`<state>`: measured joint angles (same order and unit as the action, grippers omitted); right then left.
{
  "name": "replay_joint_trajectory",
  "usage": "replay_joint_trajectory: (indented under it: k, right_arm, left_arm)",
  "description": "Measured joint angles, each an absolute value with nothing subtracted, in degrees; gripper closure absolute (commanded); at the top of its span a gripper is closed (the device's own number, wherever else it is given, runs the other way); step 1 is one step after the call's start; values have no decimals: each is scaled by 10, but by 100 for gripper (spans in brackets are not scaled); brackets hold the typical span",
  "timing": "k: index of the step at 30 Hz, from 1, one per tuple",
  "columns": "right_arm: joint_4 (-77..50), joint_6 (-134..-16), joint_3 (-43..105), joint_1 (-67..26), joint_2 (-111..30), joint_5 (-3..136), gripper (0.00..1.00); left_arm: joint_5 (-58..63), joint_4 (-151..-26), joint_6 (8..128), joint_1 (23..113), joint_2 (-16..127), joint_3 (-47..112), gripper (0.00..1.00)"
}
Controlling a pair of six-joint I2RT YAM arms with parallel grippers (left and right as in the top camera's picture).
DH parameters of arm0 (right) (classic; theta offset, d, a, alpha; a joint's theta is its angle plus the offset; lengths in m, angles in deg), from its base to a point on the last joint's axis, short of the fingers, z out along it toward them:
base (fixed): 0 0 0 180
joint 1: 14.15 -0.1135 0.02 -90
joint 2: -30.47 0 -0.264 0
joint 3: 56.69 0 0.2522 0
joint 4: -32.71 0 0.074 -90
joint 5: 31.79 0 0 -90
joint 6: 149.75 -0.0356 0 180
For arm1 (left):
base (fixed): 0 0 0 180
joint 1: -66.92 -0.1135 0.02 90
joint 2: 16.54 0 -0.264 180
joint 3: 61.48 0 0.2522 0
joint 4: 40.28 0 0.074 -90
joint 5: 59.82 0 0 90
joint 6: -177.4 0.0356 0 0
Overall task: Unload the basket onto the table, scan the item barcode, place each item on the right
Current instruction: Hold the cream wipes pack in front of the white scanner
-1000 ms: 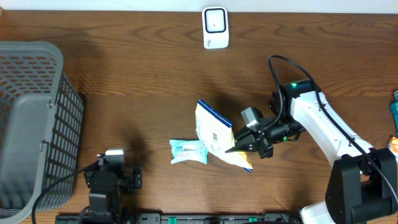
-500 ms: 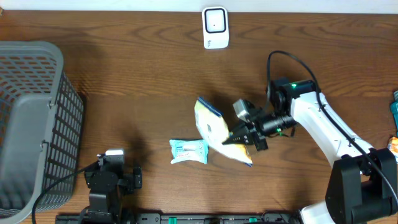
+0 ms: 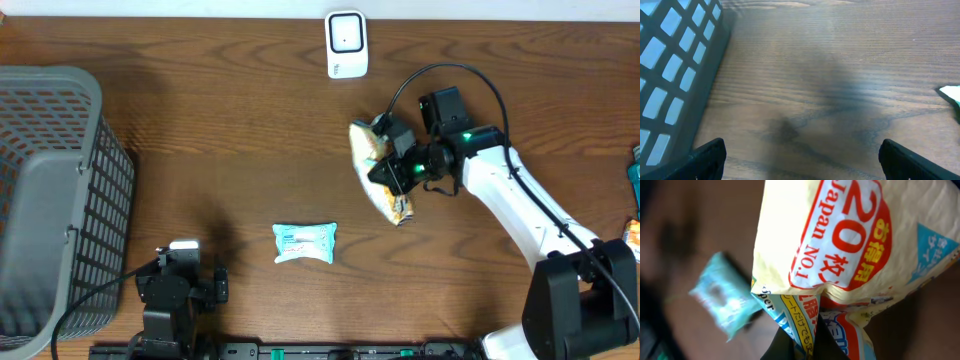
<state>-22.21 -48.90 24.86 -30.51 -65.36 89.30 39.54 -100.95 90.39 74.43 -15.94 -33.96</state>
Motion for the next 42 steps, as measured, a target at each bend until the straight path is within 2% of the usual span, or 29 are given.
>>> replay_joint_trajectory:
  k: [12, 15, 23, 29, 42]
  right_arm:
    - [-254, -540, 414, -307, -694, 784, 99]
    - [-283, -543, 491, -314, -750, 764, 99]
    - [-432, -548, 824, -336, -1011, 676, 99]
    - [-469, -550, 1024, -338, -1139, 624, 99]
    - [-378, -554, 1070, -360, -1198, 549, 99]
  left_arm:
    - [395, -1009, 904, 744, -159, -340, 2]
    - [395, -1009, 904, 744, -159, -340, 2]
    - [395, -1009, 904, 744, -159, -340, 2]
    - [395, -1010, 904, 744, -159, -340, 2]
    - [395, -1010, 904, 744, -159, -340, 3]
